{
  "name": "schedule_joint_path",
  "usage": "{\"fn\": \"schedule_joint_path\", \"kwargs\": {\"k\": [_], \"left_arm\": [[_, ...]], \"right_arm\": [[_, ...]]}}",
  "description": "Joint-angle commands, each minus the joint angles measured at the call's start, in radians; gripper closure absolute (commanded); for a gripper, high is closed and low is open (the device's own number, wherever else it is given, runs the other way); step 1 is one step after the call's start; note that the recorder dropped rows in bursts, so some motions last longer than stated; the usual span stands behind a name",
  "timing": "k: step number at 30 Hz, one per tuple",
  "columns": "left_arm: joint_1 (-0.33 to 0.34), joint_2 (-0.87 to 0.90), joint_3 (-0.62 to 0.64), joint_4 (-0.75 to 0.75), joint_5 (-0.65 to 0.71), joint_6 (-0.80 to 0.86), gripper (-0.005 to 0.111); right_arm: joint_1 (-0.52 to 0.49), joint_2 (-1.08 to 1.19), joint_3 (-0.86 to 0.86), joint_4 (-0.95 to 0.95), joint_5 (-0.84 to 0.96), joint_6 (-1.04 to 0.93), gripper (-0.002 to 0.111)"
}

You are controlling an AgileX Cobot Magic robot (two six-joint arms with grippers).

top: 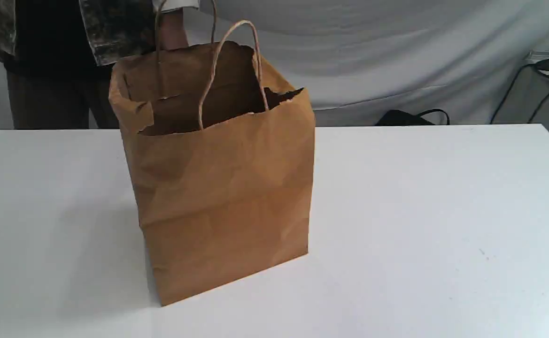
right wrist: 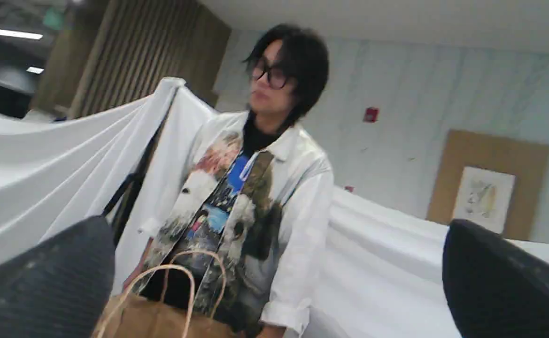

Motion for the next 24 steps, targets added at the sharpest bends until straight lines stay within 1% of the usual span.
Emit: {"fn": "schedule_joint_path", "kwargs": {"k": [1, 3, 5, 7, 8, 9, 11, 14, 16, 18, 22, 24], "left_arm": [[-0.005, -0.052, 0.007, 0.162, 0.046, 0.030, 0.024], [-0.005, -0.065, 0.007, 0.209, 0.104, 0.042, 0.024], [-0.005, -0.065, 0.007, 0.171, 0.190, 0.042, 0.024], [-0.005, -0.065, 0.007, 0.030, 0.329, 0.046, 0.024], [-0.005, -0.065, 0.007, -0.017, 0.388, 0.055, 0.024], [-0.005, -0.065, 0.007, -0.125, 0.471, 0.087, 0.024], [-0.005, -0.065, 0.007, -0.293, 0.555, 0.159, 0.024], [-0.005, -0.065, 0.007, -0.625, 0.591, 0.315, 0.024], [-0.005, -0.065, 0.007, -0.766, 0.612, 0.426, 0.024], [-0.005, -0.065, 0.007, -0.833, 0.653, 0.490, 0.024], [-0.005, -0.065, 0.007, -0.850, 0.764, 0.481, 0.024], [-0.005, -0.065, 0.007, -0.850, 0.776, 0.475, 0.024]], "right_arm": [[-0.005, -0.122, 0.051, 0.116, 0.053, -0.089, 0.016], [-0.005, -0.183, 0.074, 0.183, 0.051, -0.144, 0.016], [-0.005, -0.228, 0.087, 0.253, 0.049, -0.178, 0.016], [-0.005, -0.256, 0.098, 0.278, 0.049, -0.180, 0.016], [-0.005, -0.262, 0.104, 0.281, 0.051, -0.180, 0.016], [-0.005, -0.261, 0.106, 0.281, 0.051, -0.180, 0.016], [-0.005, -0.261, 0.108, 0.281, 0.051, -0.178, 0.016], [-0.005, -0.261, 0.108, 0.285, 0.055, -0.178, 0.016], [-0.005, -0.261, 0.108, 0.300, 0.055, -0.178, 0.016], [-0.005, -0.261, 0.108, 0.308, 0.060, -0.178, 0.016], [-0.005, -0.261, 0.108, 0.308, 0.078, -0.171, 0.016], [-0.005, -0.261, 0.108, 0.319, 0.084, -0.171, 0.016]]}}
